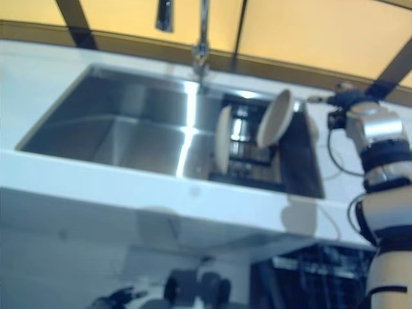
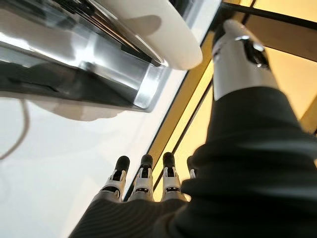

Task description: Take plates into dishwasher

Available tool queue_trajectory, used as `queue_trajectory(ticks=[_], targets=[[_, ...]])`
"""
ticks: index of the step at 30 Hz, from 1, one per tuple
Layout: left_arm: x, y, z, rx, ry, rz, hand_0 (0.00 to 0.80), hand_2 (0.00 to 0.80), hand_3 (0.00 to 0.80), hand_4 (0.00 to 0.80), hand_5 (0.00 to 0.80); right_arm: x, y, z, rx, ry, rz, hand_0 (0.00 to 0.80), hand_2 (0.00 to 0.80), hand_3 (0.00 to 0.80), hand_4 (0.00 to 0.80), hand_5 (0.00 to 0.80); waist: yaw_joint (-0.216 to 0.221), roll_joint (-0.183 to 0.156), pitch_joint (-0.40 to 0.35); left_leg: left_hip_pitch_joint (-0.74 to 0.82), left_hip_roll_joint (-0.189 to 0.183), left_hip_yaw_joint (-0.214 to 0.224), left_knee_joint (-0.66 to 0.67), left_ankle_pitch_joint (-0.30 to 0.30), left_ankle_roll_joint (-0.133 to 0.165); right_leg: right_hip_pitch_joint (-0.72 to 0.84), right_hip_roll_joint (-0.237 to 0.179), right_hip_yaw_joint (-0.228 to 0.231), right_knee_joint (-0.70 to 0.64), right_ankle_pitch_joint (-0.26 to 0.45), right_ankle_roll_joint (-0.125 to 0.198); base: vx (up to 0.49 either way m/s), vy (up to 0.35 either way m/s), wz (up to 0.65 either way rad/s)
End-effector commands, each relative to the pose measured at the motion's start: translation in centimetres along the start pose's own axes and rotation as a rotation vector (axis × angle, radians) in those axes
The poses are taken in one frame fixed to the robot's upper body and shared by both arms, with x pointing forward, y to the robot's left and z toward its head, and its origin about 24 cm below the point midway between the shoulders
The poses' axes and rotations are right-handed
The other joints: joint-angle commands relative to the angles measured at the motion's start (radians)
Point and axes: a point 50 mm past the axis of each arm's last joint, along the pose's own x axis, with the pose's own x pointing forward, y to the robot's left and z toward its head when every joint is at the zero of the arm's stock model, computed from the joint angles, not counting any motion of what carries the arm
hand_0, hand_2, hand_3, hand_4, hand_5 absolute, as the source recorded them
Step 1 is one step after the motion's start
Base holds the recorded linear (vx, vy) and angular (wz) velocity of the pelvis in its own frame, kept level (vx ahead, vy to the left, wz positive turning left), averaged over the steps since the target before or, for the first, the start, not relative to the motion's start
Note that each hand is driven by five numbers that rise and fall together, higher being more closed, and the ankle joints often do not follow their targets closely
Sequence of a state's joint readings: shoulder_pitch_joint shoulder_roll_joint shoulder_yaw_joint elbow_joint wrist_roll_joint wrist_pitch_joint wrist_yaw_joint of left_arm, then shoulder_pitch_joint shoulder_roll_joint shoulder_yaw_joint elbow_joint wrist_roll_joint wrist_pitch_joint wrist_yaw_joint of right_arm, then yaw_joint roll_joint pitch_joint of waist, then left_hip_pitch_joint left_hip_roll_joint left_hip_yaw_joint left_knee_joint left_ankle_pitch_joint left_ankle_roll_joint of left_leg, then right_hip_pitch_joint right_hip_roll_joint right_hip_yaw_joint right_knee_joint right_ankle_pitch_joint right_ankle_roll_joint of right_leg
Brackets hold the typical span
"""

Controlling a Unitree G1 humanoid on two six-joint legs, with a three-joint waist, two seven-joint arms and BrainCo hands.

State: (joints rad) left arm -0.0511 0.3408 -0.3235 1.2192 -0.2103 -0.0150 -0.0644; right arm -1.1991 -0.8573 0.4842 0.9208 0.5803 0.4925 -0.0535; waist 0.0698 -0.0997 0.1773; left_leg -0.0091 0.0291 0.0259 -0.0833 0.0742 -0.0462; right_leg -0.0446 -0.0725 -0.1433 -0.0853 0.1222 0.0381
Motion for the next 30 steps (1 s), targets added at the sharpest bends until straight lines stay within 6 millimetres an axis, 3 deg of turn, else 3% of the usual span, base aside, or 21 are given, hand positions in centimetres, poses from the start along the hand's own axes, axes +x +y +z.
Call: queue_trajectory(ticks=[1,8,30], targets=[[0.1,1.3,1.2,0.021,-0.015,0.046,0.0,0.0,0.0,0.0,0.0,-1.6,-1.0,6.7,-0.014,-0.165,-0.057,0.0,0.0,0.0,0.0,0.0,0.02,-0.029,0.024,-0.011,-0.013,-0.029,-0.004,-0.032,0.014,-0.016,-0.055,0.013,0.015,0.036,0.089,0.0,0.0,0.0],[0.2,1.3,2.0,-0.005,-0.06,0.05,0.0,0.0,0.0,0.0,0.0,-1.6,-0.3,7.4,0.036,-0.151,-0.047,0.0,0.0,0.0,0.0,0.0,0.031,-0.03,0.048,-0.037,-0.015,-0.041,-0.004,-0.023,0.011,-0.027,-0.052,0.008,0.013,0.034,0.085,-0.027,0.01,0.0],[0.1,1.4,1.3,-0.023,-0.04,0.051,0.0,0.0,0.0,0.0,0.0,-1.6,-0.3,8.0,0.033,-0.131,-0.052,0.0,0.0,0.0,0.0,0.0,0.051,-0.057,0.054,-0.032,-0.016,-0.055,-0.004,-0.027,0.009,-0.011,-0.047,-0.007,0.012,0.025,0.081,0.0,0.0,0.0]])
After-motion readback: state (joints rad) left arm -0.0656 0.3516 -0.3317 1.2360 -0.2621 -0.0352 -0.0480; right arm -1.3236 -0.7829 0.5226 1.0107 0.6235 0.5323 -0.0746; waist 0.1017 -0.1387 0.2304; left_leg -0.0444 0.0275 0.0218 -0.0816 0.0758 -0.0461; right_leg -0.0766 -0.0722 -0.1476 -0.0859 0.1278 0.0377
